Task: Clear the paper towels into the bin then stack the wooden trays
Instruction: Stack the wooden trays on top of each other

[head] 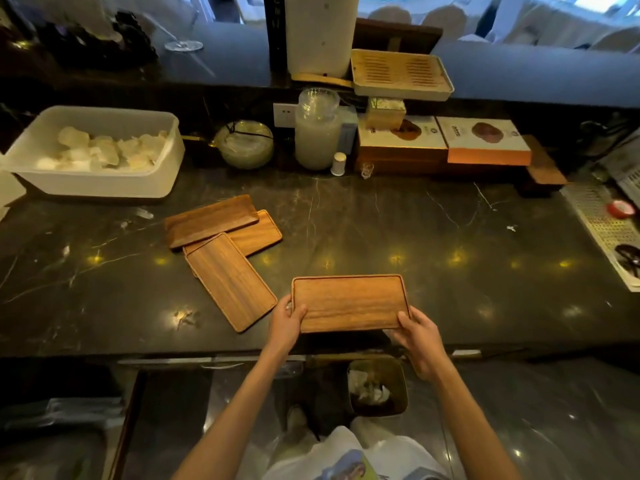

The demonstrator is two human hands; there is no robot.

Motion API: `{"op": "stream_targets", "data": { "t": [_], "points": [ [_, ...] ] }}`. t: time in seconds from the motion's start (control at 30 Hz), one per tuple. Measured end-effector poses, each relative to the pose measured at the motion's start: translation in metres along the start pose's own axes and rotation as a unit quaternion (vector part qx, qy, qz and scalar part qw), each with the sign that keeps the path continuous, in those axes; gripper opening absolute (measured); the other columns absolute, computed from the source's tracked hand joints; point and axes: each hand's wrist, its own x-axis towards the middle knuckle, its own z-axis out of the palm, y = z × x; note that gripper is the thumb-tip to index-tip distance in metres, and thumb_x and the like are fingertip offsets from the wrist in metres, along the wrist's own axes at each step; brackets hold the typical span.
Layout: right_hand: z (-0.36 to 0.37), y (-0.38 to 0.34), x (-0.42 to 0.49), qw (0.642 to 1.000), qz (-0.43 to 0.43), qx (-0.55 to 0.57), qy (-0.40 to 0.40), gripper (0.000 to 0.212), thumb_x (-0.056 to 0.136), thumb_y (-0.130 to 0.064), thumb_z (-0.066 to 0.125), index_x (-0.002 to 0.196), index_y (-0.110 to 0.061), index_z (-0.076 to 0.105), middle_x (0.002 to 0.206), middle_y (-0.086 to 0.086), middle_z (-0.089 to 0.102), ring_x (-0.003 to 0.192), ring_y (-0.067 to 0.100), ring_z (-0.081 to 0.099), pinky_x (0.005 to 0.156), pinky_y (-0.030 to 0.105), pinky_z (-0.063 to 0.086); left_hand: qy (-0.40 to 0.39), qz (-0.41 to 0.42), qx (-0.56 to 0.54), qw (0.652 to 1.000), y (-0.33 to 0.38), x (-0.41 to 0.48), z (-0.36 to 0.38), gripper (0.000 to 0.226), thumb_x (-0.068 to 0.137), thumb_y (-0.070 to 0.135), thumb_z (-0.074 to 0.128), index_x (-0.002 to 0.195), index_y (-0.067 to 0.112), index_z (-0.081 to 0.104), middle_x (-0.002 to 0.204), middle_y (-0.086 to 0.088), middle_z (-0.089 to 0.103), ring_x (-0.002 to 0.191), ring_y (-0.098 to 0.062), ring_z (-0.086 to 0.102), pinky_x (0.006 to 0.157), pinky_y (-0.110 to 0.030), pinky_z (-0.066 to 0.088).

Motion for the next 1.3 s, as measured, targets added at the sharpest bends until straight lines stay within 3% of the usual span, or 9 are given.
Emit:
{"op": "stream_targets", "data": {
  "t": [0.1,0.27,0.33,0.47,0.6,0.9,1.07,1.2,1.3],
  "points": [
    [-0.008,-0.004,-0.004,0.998,0.003,-0.066,0.008,0.029,0.099,-0.014,0.049,0.125,-0.018,0.061,0.109,0.004,0.073,0.096,0.017,0.071,0.072,0.029,0.057,0.005,0.024,0.086,0.996,-0.005,-0.003,0.004,0.043,0.098,0.018,0.053,0.139,0.008,0.043,0.135,-0.011,0.056,0.125,-0.025,0.053,0.105,-0.04,0.045],
    [-0.044,-0.006,-0.005,0.984,0.01,-0.171,0.042,0.031,0.098,-0.01,0.048,0.121,-0.024,0.063,0.092,-0.004,0.072,0.073,0.004,0.066,0.051,0.015,0.048,0.006,0.06,0.247,0.967,-0.007,0.001,0.035,0.039,0.096,0.022,0.057,0.131,0.007,0.053,0.129,-0.013,0.06,0.123,-0.027,0.054,0.103,-0.039,0.044],
    [-0.067,-0.007,-0.002,0.977,0.01,-0.205,0.055,0.03,0.096,-0.008,0.052,0.122,-0.018,0.064,0.091,-0.002,0.072,0.072,0.005,0.065,0.056,0.02,0.052,-0.003,0.055,0.275,0.96,-0.006,0.006,0.057,0.037,0.096,0.024,0.056,0.128,0.005,0.056,0.127,-0.014,0.06,0.12,-0.027,0.055,0.102,-0.041,0.046],
    [-0.117,-0.017,0.012,0.959,-0.01,-0.261,0.112,0.041,0.091,-0.009,0.062,0.131,-0.015,0.059,0.114,0.008,0.071,0.101,0.02,0.066,0.087,0.037,0.054,-0.012,0.052,0.281,0.958,0.002,0.016,0.116,0.03,0.096,0.013,0.055,0.125,0.006,0.058,0.126,-0.014,0.055,0.117,-0.025,0.056,0.099,-0.035,0.048],
    [-0.168,-0.034,0.042,0.946,-0.025,-0.292,0.135,0.04,0.09,-0.012,0.064,0.13,-0.016,0.061,0.117,0.005,0.07,0.095,0.012,0.059,0.083,0.027,0.047,-0.027,0.051,0.291,0.955,0.012,0.032,0.18,0.028,0.094,0.007,0.055,0.121,0.008,0.06,0.125,-0.013,0.049,0.118,-0.024,0.051,0.099,-0.034,0.047],
    [-0.227,-0.108,0.147,0.935,-0.087,-0.328,0.102,0.037,0.091,-0.006,0.061,0.126,-0.014,0.064,0.118,0.007,0.069,0.109,0.022,0.063,0.092,0.034,0.051,0.075,0.016,0.288,0.954,0.05,0.086,0.29,0.027,0.092,0.005,0.053,0.115,0.004,0.067,0.117,-0.016,0.064,0.112,-0.029,0.062,0.098,-0.043,0.052],
    [-0.247,-0.118,0.17,0.921,-0.103,-0.369,0.066,0.04,0.088,-0.003,0.063,0.126,-0.013,0.058,0.095,0.005,0.069,0.085,0.015,0.064,0.063,0.015,0.045,0.126,-0.007,0.252,0.96,0.053,0.093,0.32,0.027,0.093,0.007,0.053,0.118,0.007,0.064,0.118,-0.013,0.063,0.111,-0.026,0.06,0.097,-0.04,0.052],
    [-0.256,-0.116,0.179,0.92,-0.081,-0.383,0.033,0.038,0.089,-0.009,0.065,0.125,-0.013,0.057,0.09,0.002,0.07,0.086,0.014,0.066,0.073,0.028,0.053,0.146,0.007,0.231,0.962,0.047,0.091,0.328,0.02,0.09,0.012,0.063,0.11,0.01,0.066,0.11,-0.011,0.067,0.102,-0.021,0.066,0.089,-0.033,0.056],
    [-0.259,-0.112,0.182,0.914,-0.09,-0.395,0.031,0.037,0.09,-0.013,0.064,0.126,-0.01,0.058,0.094,0.006,0.07,0.09,0.018,0.066,0.081,0.034,0.054,0.137,0.003,0.256,0.957,0.044,0.086,0.329,0.028,0.091,0.013,0.063,0.118,0.009,0.063,0.116,-0.012,0.062,0.111,-0.024,0.06,0.097,-0.042,0.053]
  ]
}}
